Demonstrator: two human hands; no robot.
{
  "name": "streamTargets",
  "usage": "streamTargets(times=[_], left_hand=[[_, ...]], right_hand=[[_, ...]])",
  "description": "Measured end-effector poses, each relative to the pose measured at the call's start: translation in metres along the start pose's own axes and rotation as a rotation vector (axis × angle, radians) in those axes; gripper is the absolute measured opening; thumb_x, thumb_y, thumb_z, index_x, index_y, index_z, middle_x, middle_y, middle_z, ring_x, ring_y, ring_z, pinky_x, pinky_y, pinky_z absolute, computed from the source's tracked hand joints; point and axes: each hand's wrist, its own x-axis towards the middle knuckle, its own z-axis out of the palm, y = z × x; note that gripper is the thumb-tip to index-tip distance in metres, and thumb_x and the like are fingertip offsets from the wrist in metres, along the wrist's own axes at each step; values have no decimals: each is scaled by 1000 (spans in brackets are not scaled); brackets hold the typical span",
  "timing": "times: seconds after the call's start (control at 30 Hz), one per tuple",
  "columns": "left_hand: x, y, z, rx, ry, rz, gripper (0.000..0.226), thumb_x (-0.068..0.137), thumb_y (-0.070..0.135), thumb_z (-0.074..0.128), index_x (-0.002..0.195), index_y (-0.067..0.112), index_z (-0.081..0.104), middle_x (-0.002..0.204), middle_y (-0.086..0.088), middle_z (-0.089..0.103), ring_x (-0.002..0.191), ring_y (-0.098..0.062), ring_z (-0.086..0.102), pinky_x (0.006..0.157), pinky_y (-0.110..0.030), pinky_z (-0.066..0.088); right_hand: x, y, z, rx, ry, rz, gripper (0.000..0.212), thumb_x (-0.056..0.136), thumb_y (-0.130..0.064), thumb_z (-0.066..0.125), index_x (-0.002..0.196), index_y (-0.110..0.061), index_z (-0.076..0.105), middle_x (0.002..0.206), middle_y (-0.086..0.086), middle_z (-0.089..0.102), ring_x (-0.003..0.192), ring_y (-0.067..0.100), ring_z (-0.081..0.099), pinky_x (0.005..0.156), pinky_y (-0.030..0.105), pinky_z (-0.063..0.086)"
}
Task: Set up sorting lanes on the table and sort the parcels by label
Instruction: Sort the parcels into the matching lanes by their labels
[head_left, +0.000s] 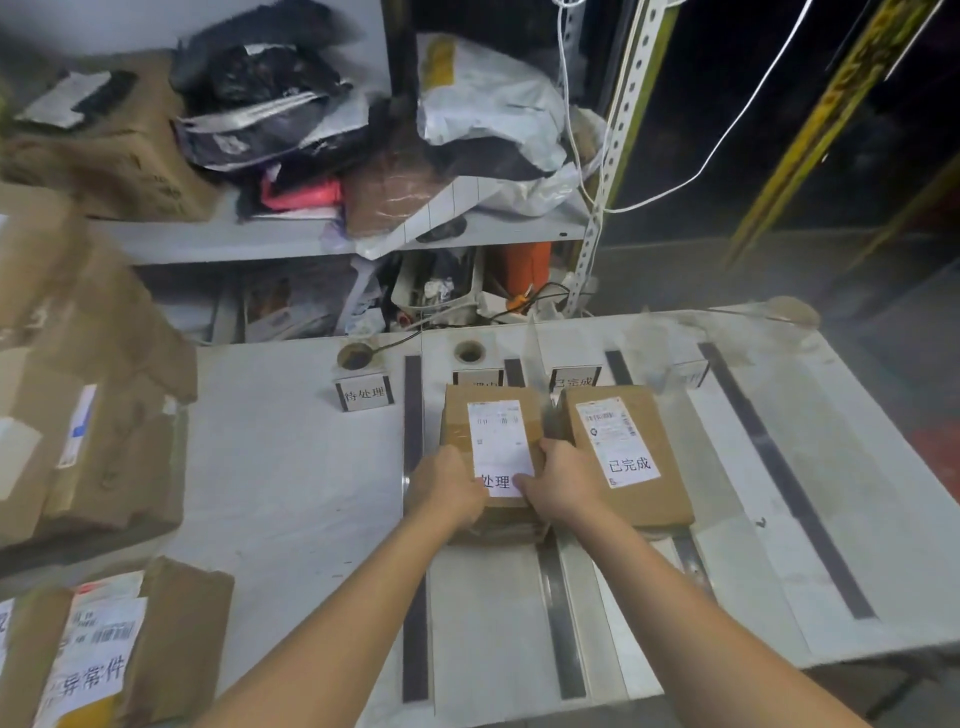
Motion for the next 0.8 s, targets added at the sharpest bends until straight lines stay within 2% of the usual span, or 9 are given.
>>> streamTargets(times=[0.07,0.17,0.27,0.33,0.4,0.47,0.53,0.63,0.8], left_hand=[[4,2,5,35,-19,-5,36,85,24,65,119,13,59,114,-5,67,101,-29,64,76,-32,53],[2,7,8,29,-15,4,41,84,20,66,122,14,56,116,-5,65,106,-30,63,74,-30,49],[-4,11,-4,-39,57,116,43,82,20,63,124,20,55,113,-4,67,103,-30,63,77,-33,53],[-7,11,-22,-87,114,169,42,84,21,64,125,20,57,114,-4,66,106,-29,63,82,-35,54],[-13,8,-43,-137,161,190,46,87,25,65,131,18,55,124,-4,63,115,-26,59,88,-32,51],[-21,2,-63,-124,219,210,57,88,33,66,140,19,48,137,-2,57,126,-24,52,96,-33,47],[-34,-6,-82,-37,271,204,67,91,34,64,149,18,36,148,-3,47,135,-25,44,104,-38,42],[-62,-20,-112,142,380,187,66,93,38,60,150,18,33,147,-4,46,133,-25,43,101,-39,42],[-115,-66,-160,362,520,53,69,94,46,54,152,17,29,150,-3,43,135,-25,43,104,-39,41]], right_hand=[[4,-1,6,22,-11,20,31,86,-21,71,113,-10,62,111,7,68,103,27,63,75,30,48],[4,-4,10,53,-20,23,23,83,-11,67,106,-9,65,107,9,70,92,28,63,68,26,44],[2,-8,5,80,24,-14,19,83,-10,63,101,-10,69,102,9,72,81,24,60,66,25,44],[-2,-15,-4,86,57,-77,31,85,-17,66,116,-12,65,111,7,71,88,22,62,69,24,44],[-10,-26,-16,85,54,-153,51,89,-23,66,137,-15,53,125,6,65,91,20,62,72,24,44],[-20,-39,-28,67,48,-251,60,92,-25,64,147,-17,42,138,5,57,101,21,63,78,25,45],[-31,-51,-34,21,55,-354,60,93,-27,63,148,-17,41,145,4,51,117,24,59,90,29,46],[-46,-74,-34,-51,53,-468,61,93,-30,63,148,-19,39,146,3,50,130,24,49,99,34,44],[-76,-121,-20,-200,59,-693,58,91,-33,62,144,-20,42,143,3,52,128,26,50,99,40,46]])
